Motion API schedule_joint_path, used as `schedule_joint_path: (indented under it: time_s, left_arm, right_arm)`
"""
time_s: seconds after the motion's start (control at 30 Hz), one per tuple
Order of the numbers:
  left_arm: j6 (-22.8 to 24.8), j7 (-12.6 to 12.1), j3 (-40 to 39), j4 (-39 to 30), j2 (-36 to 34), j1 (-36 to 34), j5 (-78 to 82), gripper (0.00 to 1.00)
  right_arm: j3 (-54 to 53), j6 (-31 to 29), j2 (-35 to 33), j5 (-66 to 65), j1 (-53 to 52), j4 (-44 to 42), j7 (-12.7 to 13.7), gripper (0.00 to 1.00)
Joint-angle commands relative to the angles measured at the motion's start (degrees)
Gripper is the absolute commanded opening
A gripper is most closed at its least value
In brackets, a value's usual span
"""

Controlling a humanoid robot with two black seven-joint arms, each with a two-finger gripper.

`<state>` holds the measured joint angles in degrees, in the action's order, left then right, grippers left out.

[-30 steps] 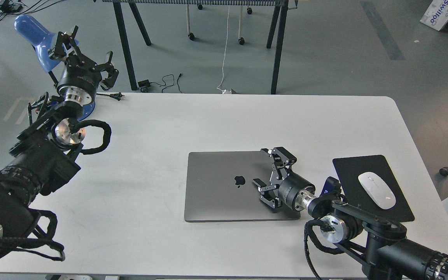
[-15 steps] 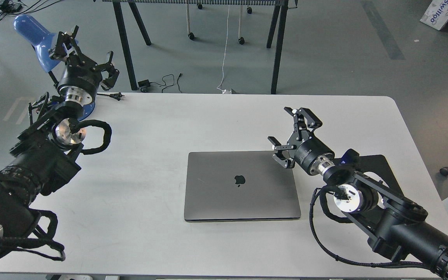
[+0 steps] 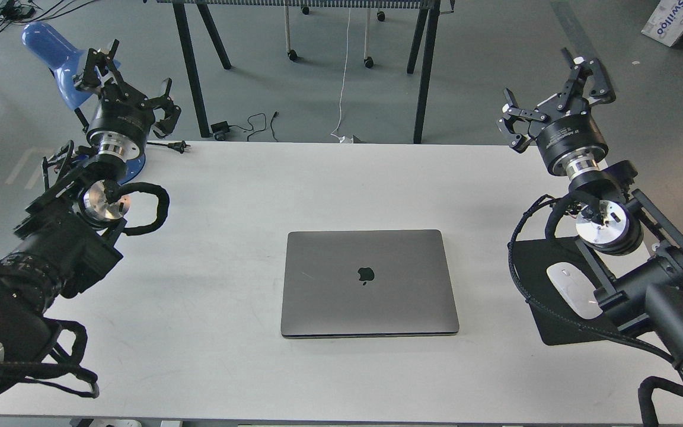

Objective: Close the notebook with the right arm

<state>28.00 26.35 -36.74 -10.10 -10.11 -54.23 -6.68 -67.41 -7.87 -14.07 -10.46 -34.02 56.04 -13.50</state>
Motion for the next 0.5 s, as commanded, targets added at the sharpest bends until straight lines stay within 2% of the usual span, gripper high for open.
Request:
schedule_joint_path:
  time_s: [0.0,0.47]
  left_arm:
    - [0.0,-0.1,0.0,0.0,-0.1,0.1,0.1,1.00]
    - [0.0,-0.1,0.0,0.0,0.0,0.0,0.1,1.00]
  right_arm:
    - [-0.9,-0.3,-0.8,0.0,-1.2,-0.1,1.0,1.00]
    - [-1.9,-2.0,-1.3,0.0,-0.5,-3.8,0.7,1.00]
